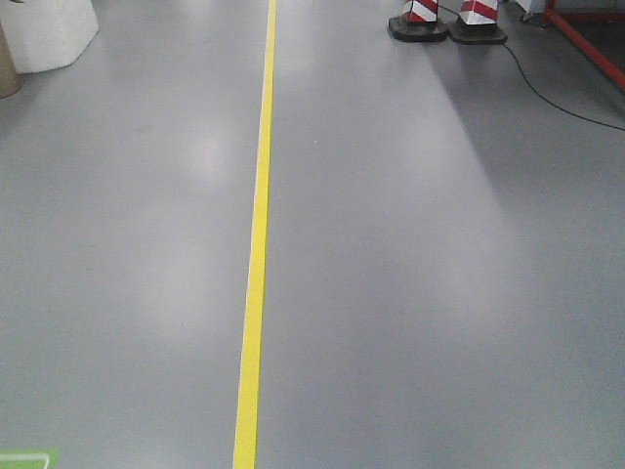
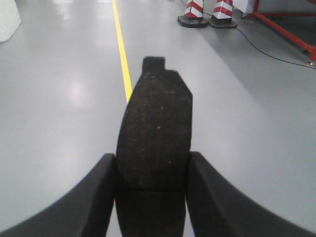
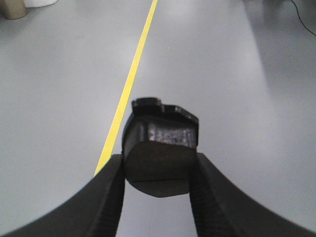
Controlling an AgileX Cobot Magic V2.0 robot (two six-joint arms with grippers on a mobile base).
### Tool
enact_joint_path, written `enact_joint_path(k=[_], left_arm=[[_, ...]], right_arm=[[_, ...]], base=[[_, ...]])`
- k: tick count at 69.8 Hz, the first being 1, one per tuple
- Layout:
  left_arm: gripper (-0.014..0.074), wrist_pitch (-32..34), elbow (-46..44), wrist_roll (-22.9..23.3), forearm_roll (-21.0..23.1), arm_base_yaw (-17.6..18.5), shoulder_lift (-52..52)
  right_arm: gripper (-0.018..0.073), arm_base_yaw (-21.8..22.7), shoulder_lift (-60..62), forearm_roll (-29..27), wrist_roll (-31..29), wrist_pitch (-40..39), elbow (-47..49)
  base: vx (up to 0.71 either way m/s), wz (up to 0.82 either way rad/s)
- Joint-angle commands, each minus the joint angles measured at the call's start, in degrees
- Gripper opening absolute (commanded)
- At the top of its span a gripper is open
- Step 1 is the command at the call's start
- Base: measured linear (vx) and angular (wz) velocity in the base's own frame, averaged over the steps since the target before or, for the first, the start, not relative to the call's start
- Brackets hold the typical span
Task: Move and align brake pads A on conveyor
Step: 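Drive along the yellow floor line holding both pads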
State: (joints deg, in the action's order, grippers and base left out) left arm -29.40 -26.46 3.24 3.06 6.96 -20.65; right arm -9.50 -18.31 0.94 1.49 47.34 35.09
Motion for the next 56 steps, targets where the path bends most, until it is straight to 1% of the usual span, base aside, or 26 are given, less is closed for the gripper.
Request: enact_joint_path(k=[1,25,56], left_arm=[[-0.0006,5.20,-1.57,0.25,0.54,0.13,-0.60],[-0.0006,5.20,-1.57,0.25,0.54,0.13,-0.60],[-0.0006,5.20,-1.57,0.25,0.54,0.13,-0.60]], right_arm=[[-0.0005,0.02,-0.53,0.45,-0.49,-5.07,1.61],[-0.0005,0.02,-0.53,0.42,-0.49,-4.82,1.61],[-0.0005,0.02,-0.53,0.54,-0.49,-4.82,1.61]], base=[[0.63,-0.05],[0.68,-0.01],[0.77,0.10]])
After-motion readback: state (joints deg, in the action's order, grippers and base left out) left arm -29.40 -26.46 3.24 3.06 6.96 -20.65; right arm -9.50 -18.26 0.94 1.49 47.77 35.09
